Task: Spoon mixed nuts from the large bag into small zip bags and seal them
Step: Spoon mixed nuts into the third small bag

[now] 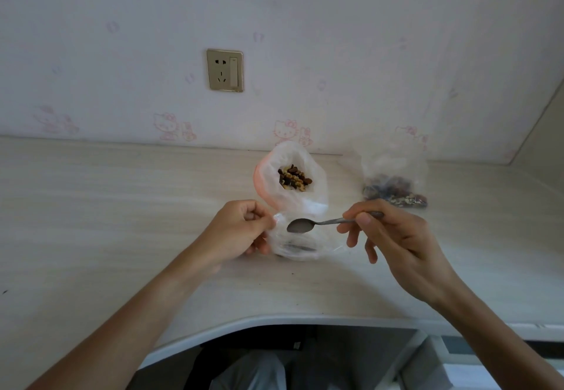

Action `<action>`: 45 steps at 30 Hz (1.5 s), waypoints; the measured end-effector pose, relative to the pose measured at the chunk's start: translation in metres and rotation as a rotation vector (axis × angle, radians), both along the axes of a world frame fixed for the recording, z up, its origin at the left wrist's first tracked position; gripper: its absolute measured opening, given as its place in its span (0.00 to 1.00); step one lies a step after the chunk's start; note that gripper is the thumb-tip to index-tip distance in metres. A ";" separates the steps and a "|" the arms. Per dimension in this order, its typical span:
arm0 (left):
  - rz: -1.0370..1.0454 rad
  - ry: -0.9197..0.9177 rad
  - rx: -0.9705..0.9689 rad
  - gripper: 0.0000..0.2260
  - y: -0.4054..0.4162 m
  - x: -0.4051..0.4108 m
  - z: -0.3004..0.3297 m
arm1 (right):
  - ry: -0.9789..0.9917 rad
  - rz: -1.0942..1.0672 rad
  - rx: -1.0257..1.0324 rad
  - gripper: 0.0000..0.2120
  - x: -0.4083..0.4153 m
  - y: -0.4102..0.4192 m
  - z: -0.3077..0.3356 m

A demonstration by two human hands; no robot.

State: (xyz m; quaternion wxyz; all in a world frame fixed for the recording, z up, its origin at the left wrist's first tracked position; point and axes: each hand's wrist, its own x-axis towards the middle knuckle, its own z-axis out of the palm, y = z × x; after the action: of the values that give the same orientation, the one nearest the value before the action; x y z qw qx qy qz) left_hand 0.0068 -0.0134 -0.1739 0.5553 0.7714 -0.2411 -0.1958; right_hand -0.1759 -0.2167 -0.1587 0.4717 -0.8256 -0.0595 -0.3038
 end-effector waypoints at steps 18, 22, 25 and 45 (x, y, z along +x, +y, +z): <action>0.273 -0.105 0.000 0.24 -0.007 0.042 0.006 | 0.089 -0.230 0.757 0.11 0.106 -0.050 0.021; 0.266 -0.076 -0.068 0.25 -0.031 0.051 0.012 | 0.160 -0.241 0.764 0.11 0.124 -0.049 0.013; 0.295 -0.065 0.061 0.39 -0.045 0.054 0.017 | 0.204 -0.216 0.776 0.11 0.126 -0.049 0.003; 0.200 0.040 -0.186 0.14 -0.047 0.062 0.015 | 0.327 -0.272 0.903 0.12 0.137 -0.032 -0.013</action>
State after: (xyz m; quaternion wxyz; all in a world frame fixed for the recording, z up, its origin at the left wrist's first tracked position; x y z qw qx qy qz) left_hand 0.0684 -0.0603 -0.1586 0.6458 0.7328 -0.1691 -0.1315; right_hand -0.0391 -0.2490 -0.1718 0.7415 -0.5758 0.2611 -0.2246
